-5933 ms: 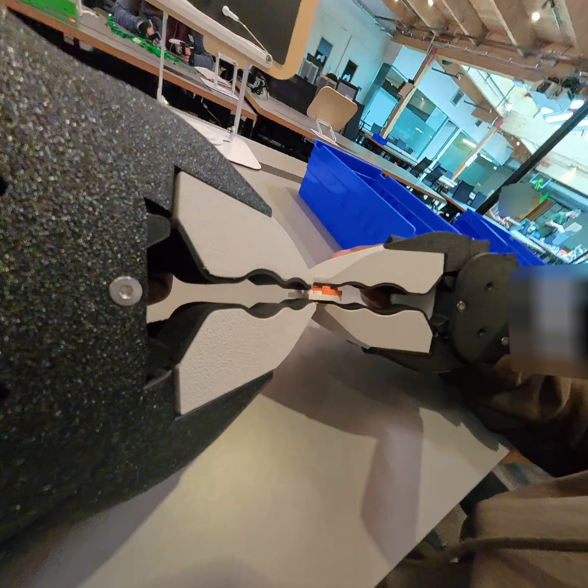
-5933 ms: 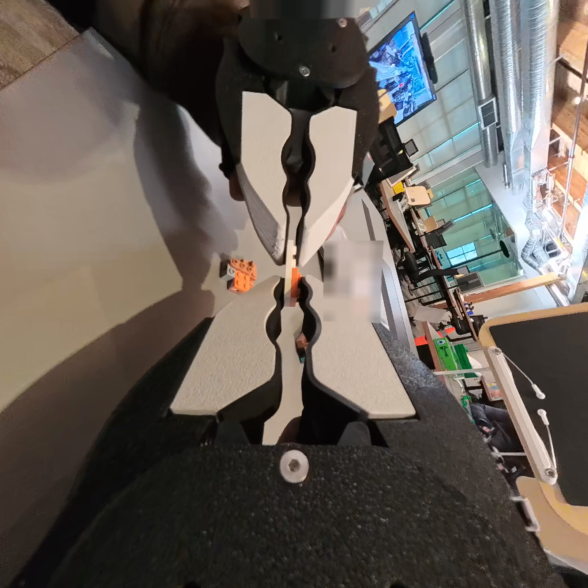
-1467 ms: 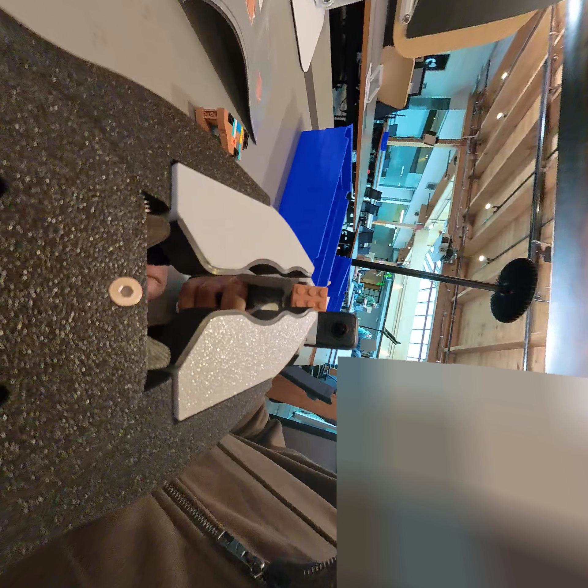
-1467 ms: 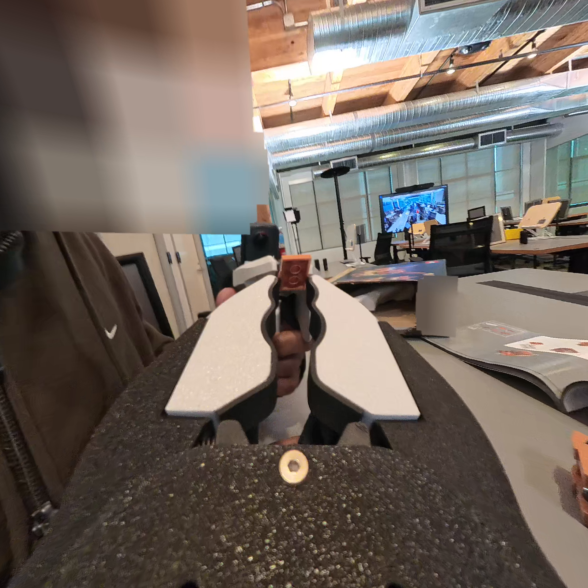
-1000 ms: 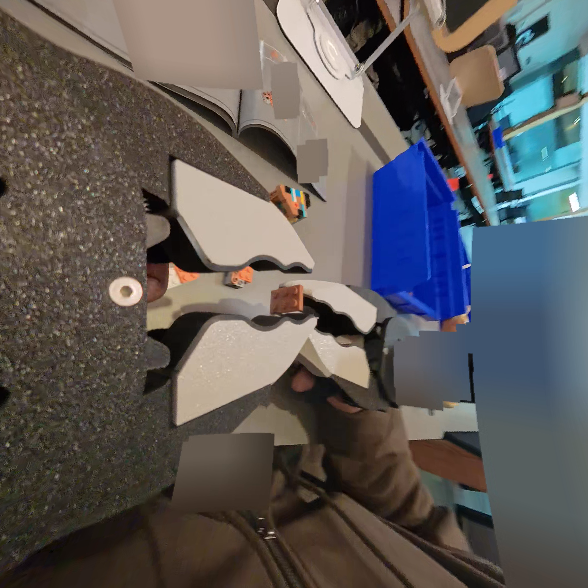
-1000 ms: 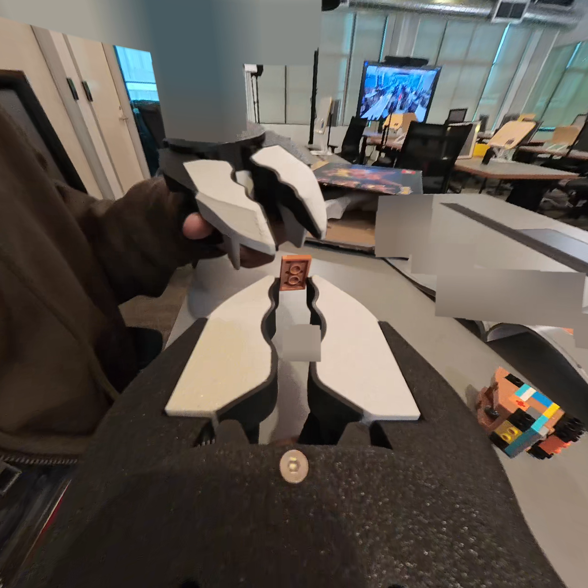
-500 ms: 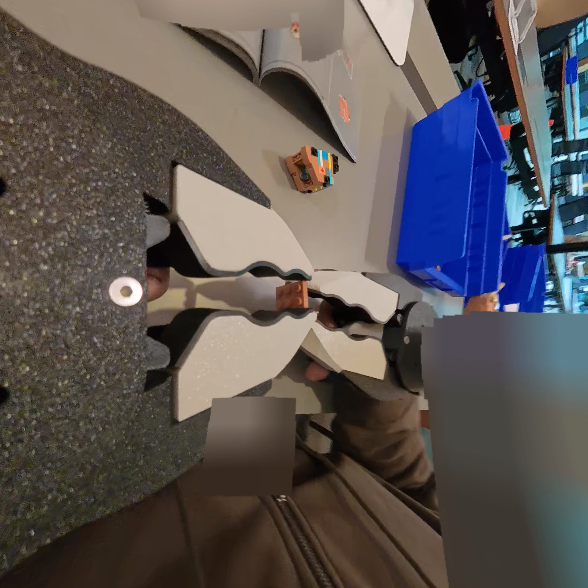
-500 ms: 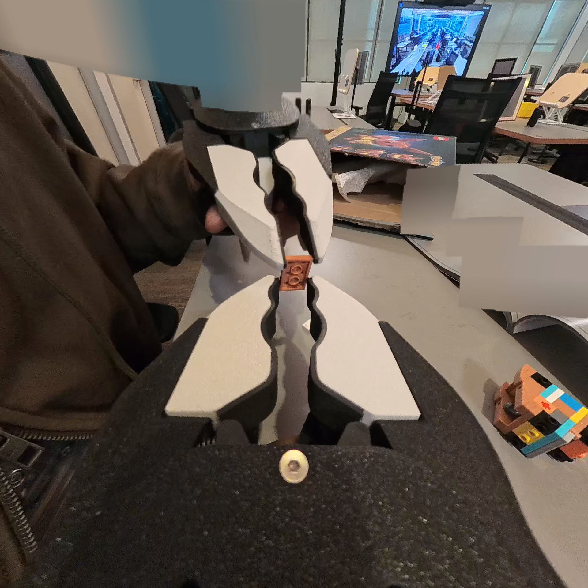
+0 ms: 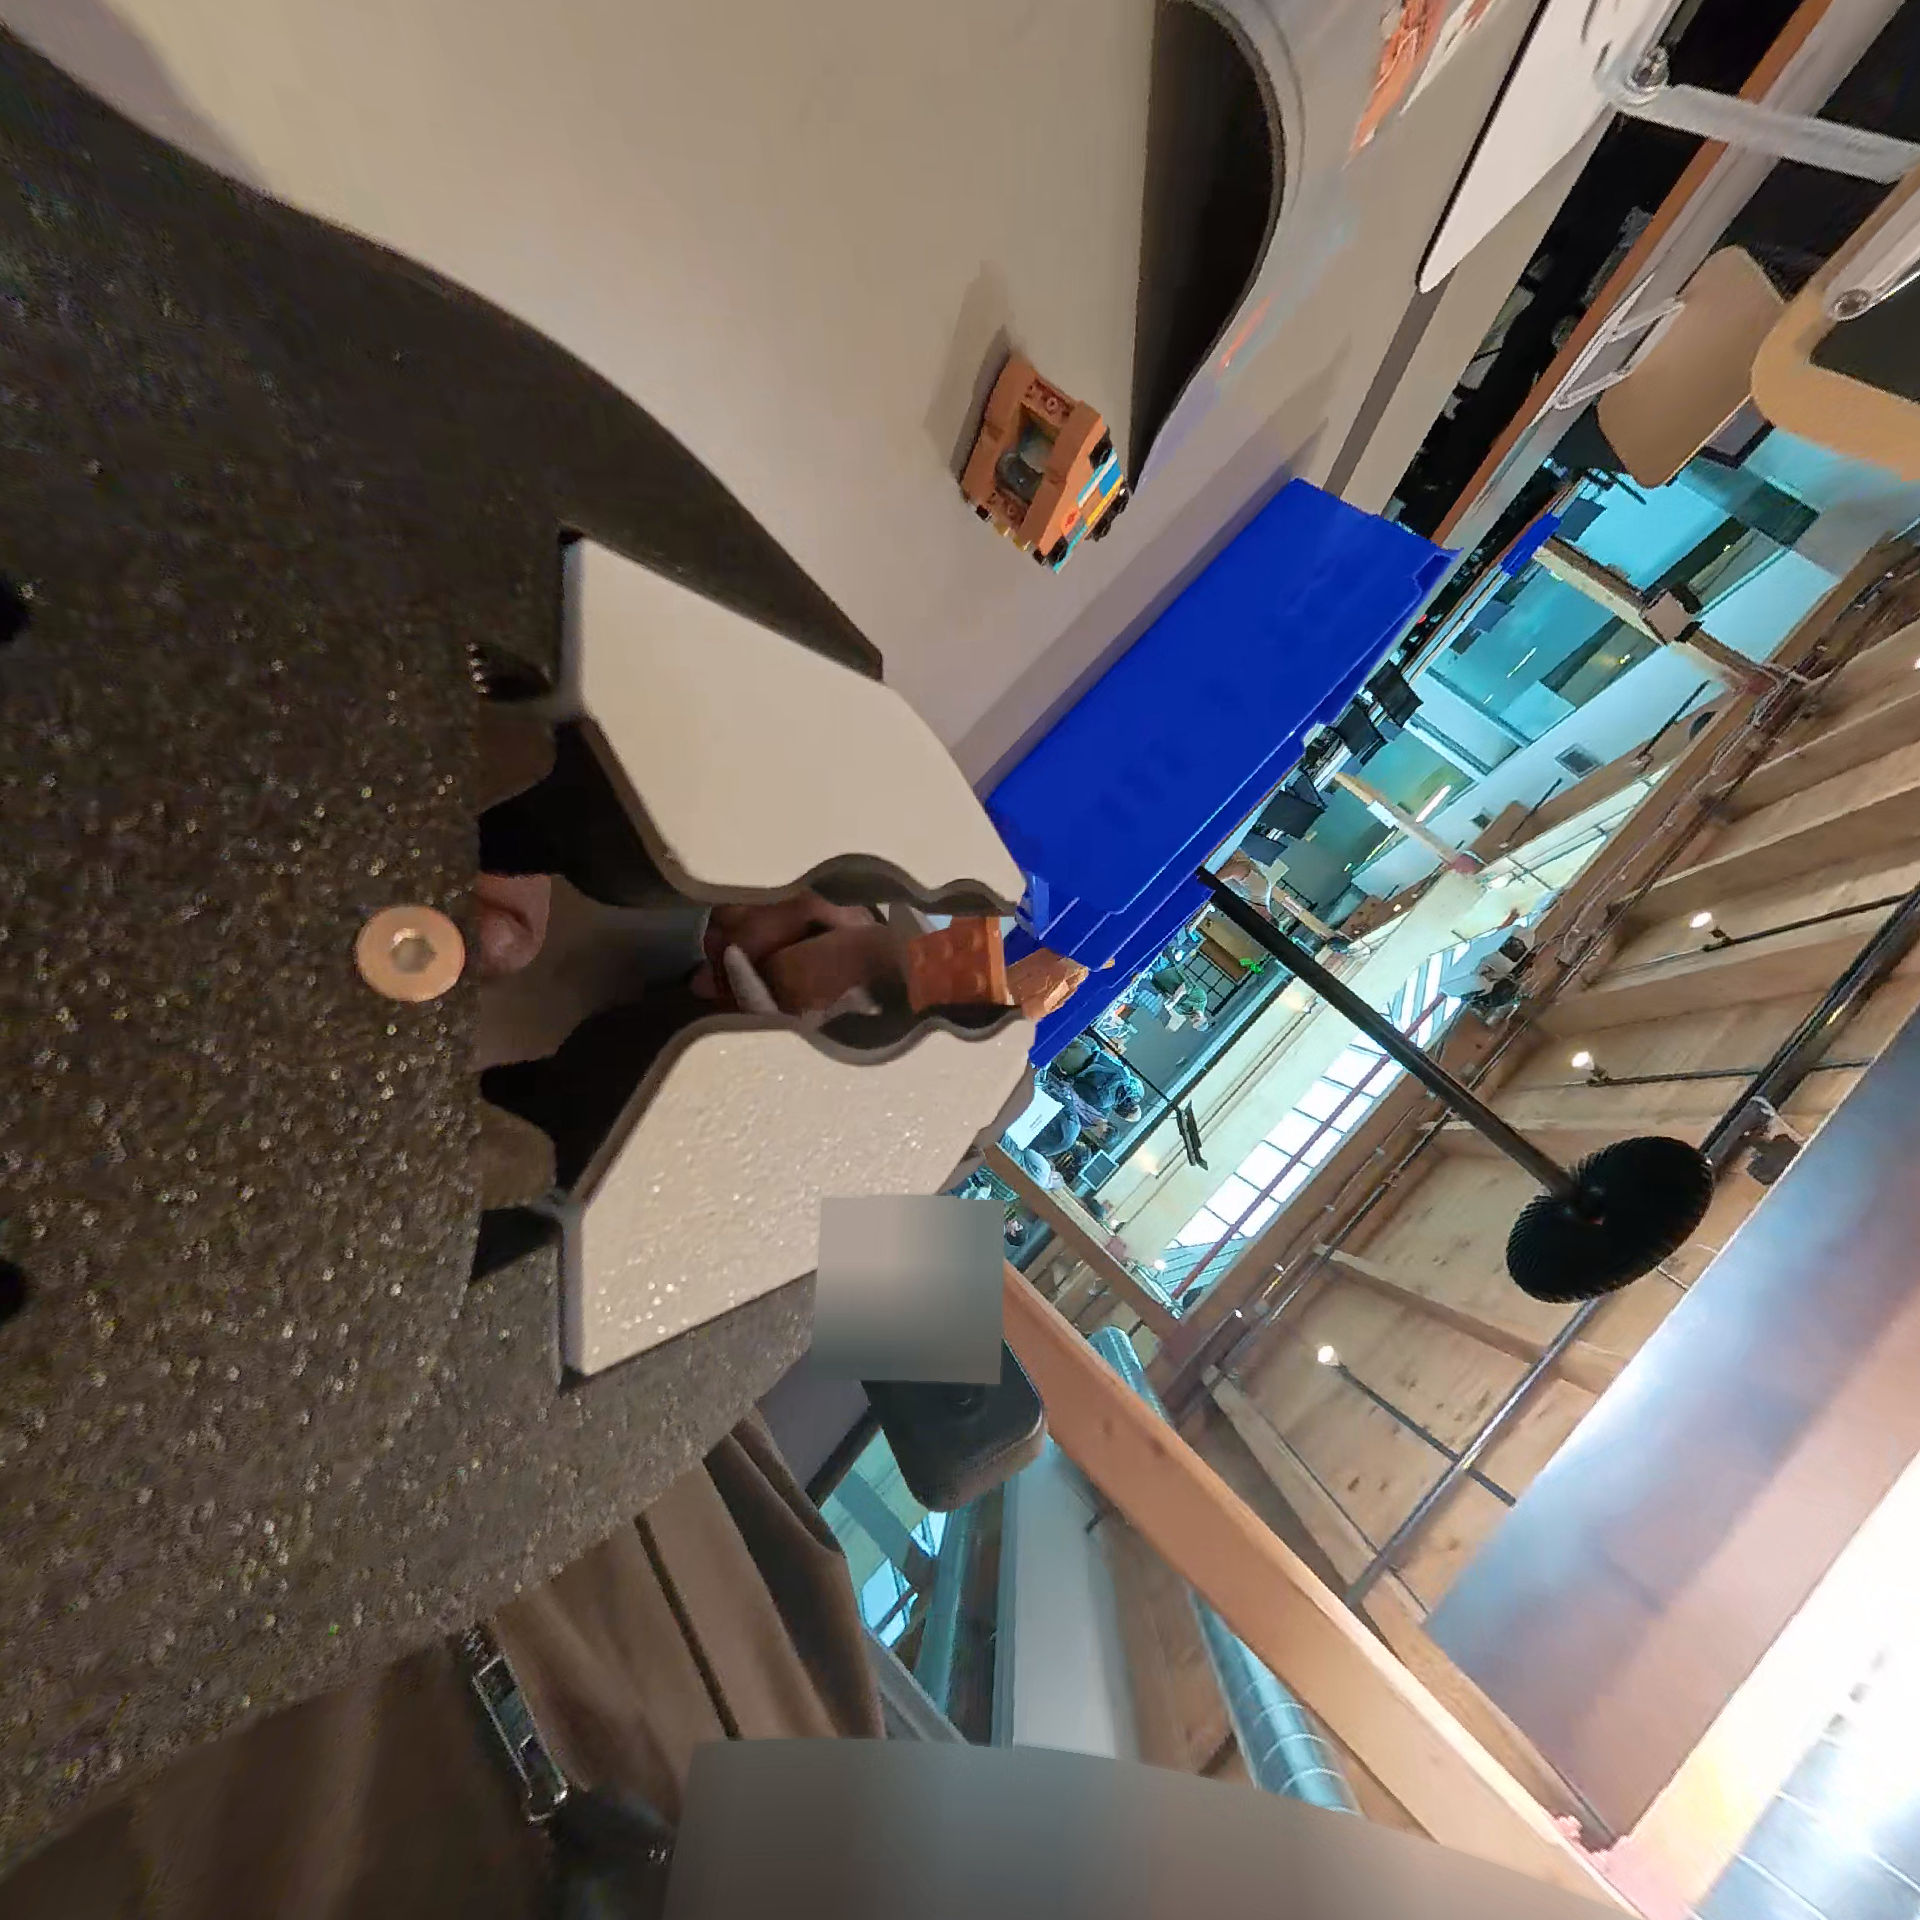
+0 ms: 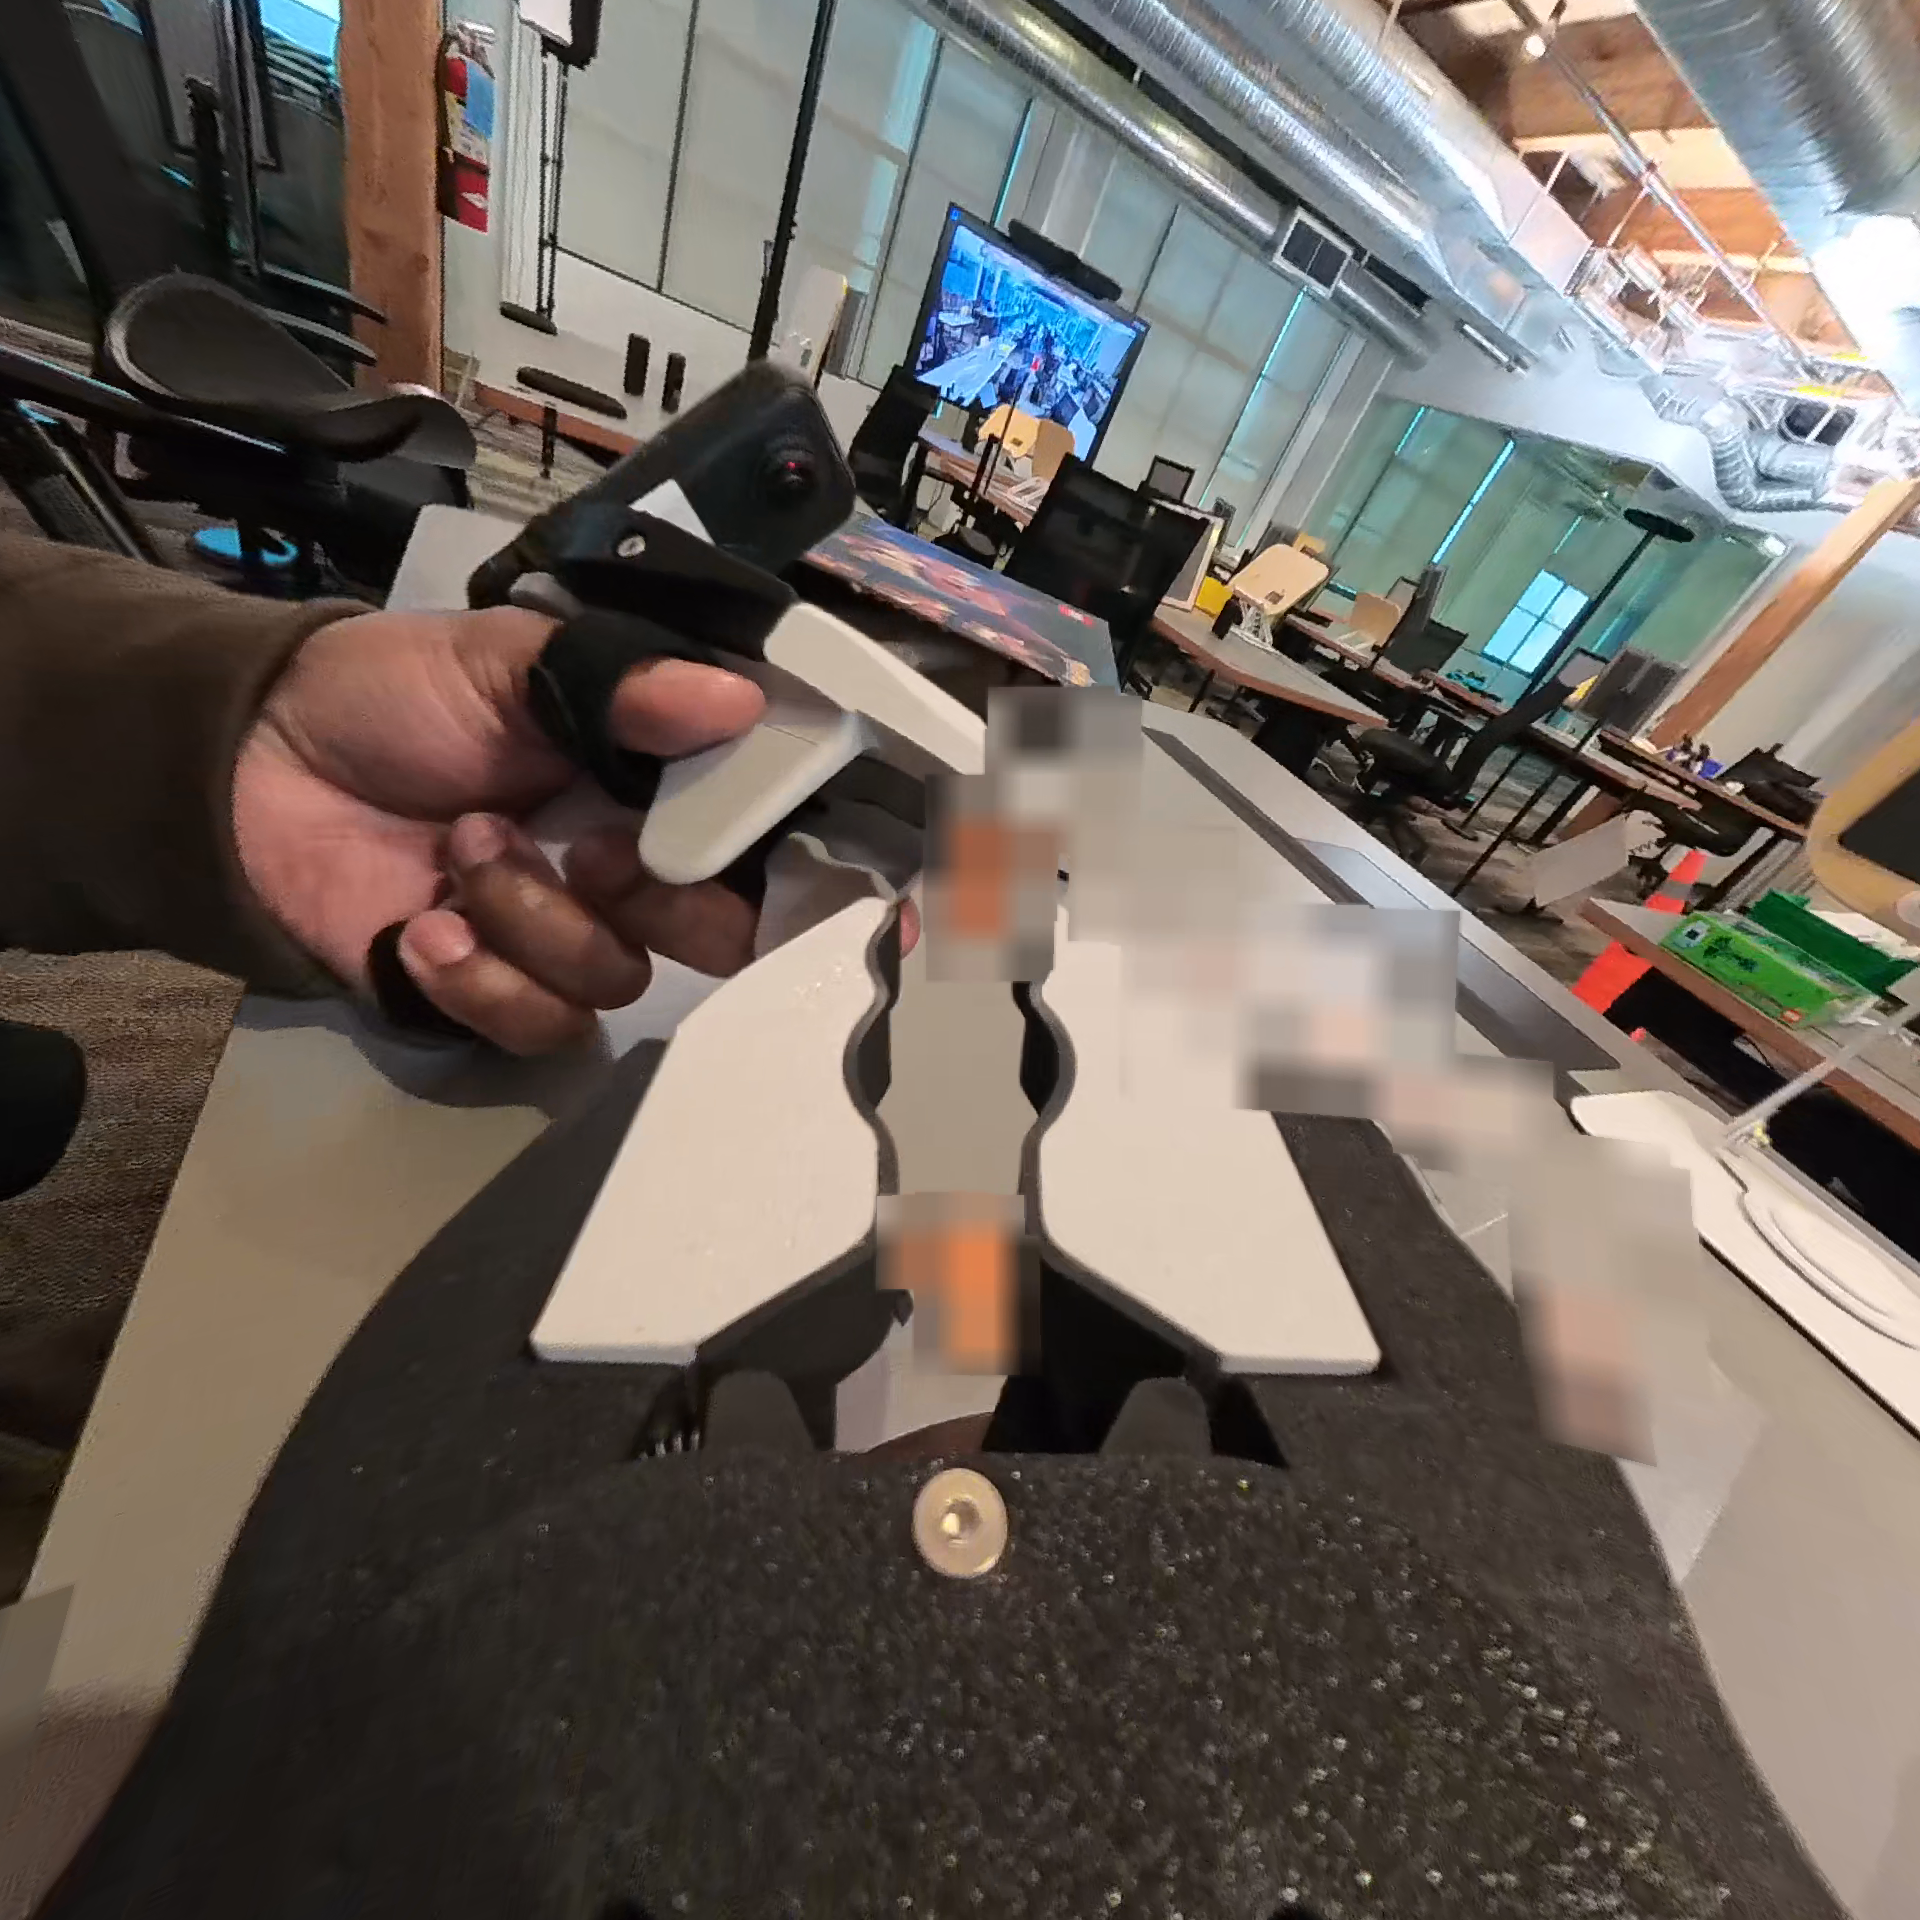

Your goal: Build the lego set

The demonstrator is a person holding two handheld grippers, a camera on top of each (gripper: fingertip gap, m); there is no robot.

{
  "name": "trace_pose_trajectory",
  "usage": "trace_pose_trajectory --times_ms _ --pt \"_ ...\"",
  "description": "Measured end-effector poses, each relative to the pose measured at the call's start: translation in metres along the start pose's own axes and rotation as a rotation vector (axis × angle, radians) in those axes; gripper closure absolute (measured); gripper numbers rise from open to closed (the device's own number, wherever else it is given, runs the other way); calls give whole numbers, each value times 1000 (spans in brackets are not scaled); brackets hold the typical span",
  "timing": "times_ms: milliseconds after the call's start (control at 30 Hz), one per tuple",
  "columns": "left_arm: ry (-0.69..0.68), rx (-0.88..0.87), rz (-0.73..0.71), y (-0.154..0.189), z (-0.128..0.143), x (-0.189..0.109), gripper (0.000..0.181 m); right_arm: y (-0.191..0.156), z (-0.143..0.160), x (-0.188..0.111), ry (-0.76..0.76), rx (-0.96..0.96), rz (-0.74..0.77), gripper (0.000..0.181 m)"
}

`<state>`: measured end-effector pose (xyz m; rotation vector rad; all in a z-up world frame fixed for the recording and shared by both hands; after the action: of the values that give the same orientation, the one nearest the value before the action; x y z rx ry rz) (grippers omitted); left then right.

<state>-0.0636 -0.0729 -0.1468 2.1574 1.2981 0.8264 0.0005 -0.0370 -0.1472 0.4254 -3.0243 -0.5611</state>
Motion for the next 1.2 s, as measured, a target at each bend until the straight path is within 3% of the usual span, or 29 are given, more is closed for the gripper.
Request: trace_pose_trajectory --times_ms 67,467,667,767,1067,1200 --pt "8 0 -9 2 1 0 165 1 1 1 -5 17 15 175" --pt "-21 139 50 16 -4 -4 168 4 -6 -7 84 388 -207 179" --pt "-210 775 154 29 -11 -19 155 7 -6 -12 113 856 -499 179" --pt "-313 959 268 34 -3 -19 159 1 -6 -12 107 985 -622 179" --pt "-385 1043 457 32 14 -18 154 -10 -3 -11 84 1128 -739 178" --pt "-368 1054 472 33 18 -20 165 -15 -3 -10 62 1147 -773 178"
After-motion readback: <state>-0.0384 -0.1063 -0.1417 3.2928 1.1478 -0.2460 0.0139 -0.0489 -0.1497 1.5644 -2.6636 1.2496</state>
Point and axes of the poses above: each gripper's, where its closed fingertips meet, x out along the fingers, z out of its underside, y = z × x across the jaws, the point moved 4 cm from there along -x, back along the fingers, and after that the axes turned 1 degree about y, right-handed, at the moved point
